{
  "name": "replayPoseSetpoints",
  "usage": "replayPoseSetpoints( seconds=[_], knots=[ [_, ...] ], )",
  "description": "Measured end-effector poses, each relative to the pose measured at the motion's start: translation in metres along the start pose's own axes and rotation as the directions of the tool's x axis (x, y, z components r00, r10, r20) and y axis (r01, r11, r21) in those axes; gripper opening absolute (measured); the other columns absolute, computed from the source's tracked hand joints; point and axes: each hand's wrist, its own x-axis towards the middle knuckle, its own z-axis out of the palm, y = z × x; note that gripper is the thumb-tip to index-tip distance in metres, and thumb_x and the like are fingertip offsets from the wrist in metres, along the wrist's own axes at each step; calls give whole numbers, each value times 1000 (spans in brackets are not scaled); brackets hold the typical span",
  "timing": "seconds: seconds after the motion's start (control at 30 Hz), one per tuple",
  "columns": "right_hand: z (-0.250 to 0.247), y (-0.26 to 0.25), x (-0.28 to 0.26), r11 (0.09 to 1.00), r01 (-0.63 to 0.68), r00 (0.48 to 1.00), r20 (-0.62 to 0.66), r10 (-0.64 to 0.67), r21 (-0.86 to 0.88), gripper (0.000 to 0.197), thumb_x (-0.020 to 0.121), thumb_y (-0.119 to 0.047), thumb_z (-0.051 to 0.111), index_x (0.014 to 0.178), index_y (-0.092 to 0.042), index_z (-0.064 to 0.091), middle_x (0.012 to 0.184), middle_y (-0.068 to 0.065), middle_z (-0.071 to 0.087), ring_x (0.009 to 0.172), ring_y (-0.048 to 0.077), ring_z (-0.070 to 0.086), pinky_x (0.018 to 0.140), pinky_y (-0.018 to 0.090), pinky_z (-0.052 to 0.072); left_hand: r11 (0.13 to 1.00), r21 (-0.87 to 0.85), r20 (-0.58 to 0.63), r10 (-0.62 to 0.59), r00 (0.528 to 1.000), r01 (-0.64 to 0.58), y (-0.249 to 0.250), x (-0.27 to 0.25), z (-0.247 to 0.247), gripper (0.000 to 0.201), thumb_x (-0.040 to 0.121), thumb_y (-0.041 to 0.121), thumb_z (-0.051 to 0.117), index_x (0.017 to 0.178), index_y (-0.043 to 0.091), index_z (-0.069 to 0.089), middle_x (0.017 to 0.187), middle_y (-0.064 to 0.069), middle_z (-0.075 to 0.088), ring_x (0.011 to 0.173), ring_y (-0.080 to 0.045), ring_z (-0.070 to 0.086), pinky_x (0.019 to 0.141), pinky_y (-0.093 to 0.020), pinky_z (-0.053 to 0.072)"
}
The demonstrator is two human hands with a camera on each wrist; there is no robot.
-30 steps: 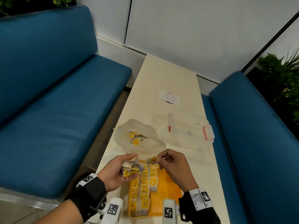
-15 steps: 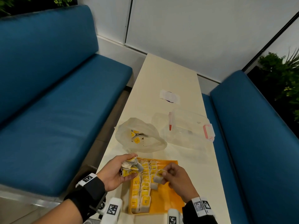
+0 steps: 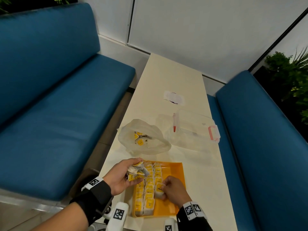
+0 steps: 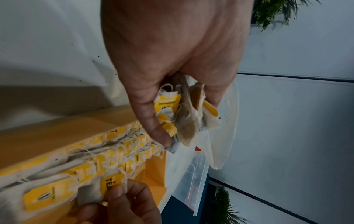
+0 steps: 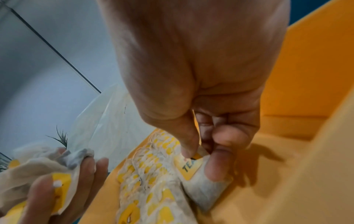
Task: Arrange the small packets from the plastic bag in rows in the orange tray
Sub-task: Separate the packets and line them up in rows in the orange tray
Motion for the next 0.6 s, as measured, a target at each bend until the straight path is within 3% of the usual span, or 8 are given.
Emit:
replayPoseSetpoints(
  seconds=[0.1, 0.27, 0.47, 0.6],
  knots=[
    [4, 1, 3, 999, 9, 1000, -27, -10, -37, 9, 89, -13, 65, 84, -16, 58, 77, 8, 67, 60, 23, 70, 57, 34, 57, 1000, 30, -2, 6, 1000, -6, 1, -2, 2, 27, 87, 26, 69, 105, 5, 70, 98, -24, 74, 84, -27, 71, 76, -38, 58],
    [11, -1, 6, 999, -28, 998, -54, 26, -40, 9, 88, -13, 63, 84, -19, 57, 84, 11, 71, 67, 29, 73, 60, 45, 61, 999, 36, -18, 6, 1000, -5, 1, -1, 1, 27, 89, 25, 70, 107, 5, 70, 95, -23, 74, 83, -27, 71, 76, -39, 59],
    [14, -8, 4, 997, -58, 994, -100, 52, -58, 11, 91, -11, 58, 84, -20, 54, 83, 7, 70, 63, 25, 73, 60, 42, 61, 999, 52, -5, 11, 1000, -10, 2, 0, 0, 28, 90, 25, 69, 110, 5, 70, 99, -26, 74, 82, -26, 72, 76, -38, 59],
    [16, -12, 6, 996, -72, 990, -129, 65, -54, 12, 91, -10, 57, 83, -19, 54, 85, 9, 69, 67, 29, 74, 59, 43, 61, 998, 57, -7, 5, 1000, -5, 1, 1, -1, 36, 90, 26, 70, 118, 3, 69, 106, -28, 73, 85, -27, 72, 78, -39, 59]
  ],
)
